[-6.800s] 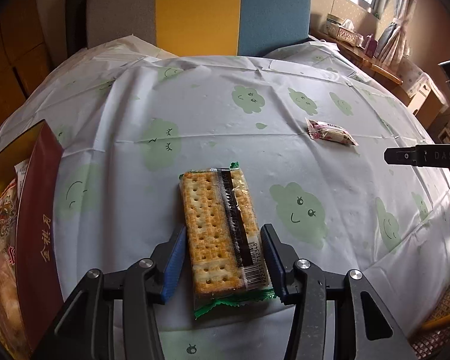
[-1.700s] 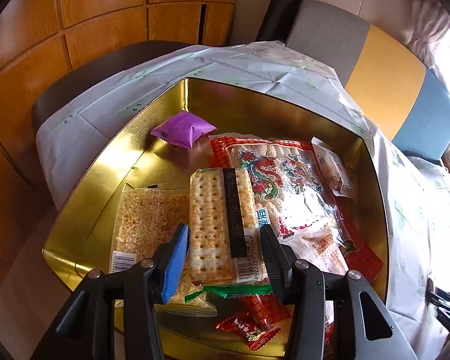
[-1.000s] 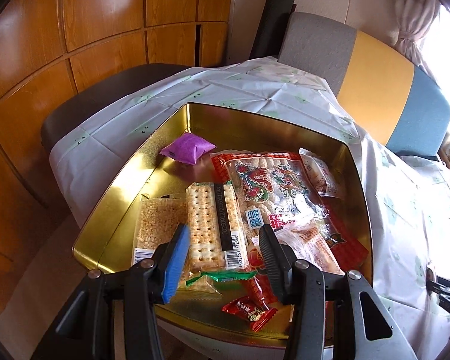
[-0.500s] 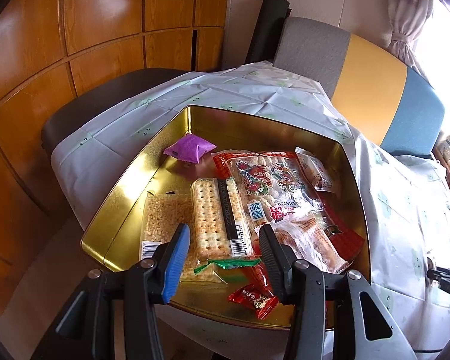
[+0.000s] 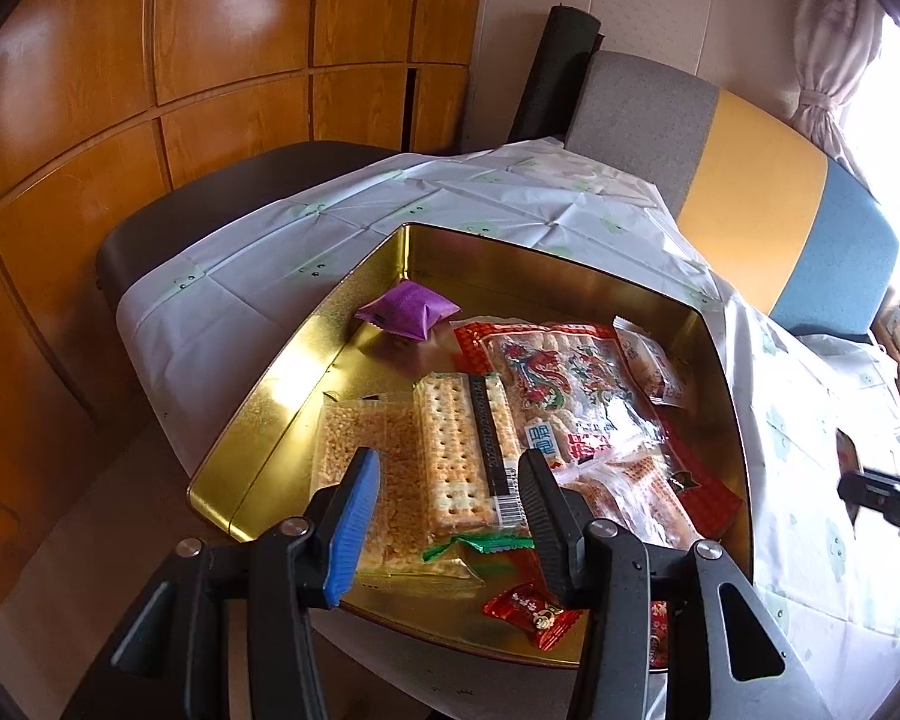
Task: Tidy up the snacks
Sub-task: 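Lower the cracker pack into the tin and open the left gripper, then carry the pink snack over the gold tin and open the right gripper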
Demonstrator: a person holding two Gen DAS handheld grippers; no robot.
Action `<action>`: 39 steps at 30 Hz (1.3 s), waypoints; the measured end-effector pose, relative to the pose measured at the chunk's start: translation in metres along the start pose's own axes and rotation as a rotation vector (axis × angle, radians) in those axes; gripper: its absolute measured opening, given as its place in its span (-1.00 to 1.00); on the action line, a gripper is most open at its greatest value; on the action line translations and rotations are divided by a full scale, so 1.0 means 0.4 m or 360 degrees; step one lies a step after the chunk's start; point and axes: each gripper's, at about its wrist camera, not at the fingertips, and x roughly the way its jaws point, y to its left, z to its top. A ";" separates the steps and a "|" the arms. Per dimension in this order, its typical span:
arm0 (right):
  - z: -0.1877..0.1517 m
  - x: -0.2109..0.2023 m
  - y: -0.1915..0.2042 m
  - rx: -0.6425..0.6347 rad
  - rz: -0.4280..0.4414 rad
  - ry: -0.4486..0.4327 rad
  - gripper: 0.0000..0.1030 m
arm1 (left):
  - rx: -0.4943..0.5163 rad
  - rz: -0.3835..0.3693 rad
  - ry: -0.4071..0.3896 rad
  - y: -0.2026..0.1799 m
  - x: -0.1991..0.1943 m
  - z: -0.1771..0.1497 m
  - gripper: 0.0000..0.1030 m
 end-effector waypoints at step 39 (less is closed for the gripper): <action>0.147 0.240 0.359 -0.0366 0.0008 0.0068 -0.31 | -0.0031 0.0043 0.0044 0.016 0.033 -0.011 -0.05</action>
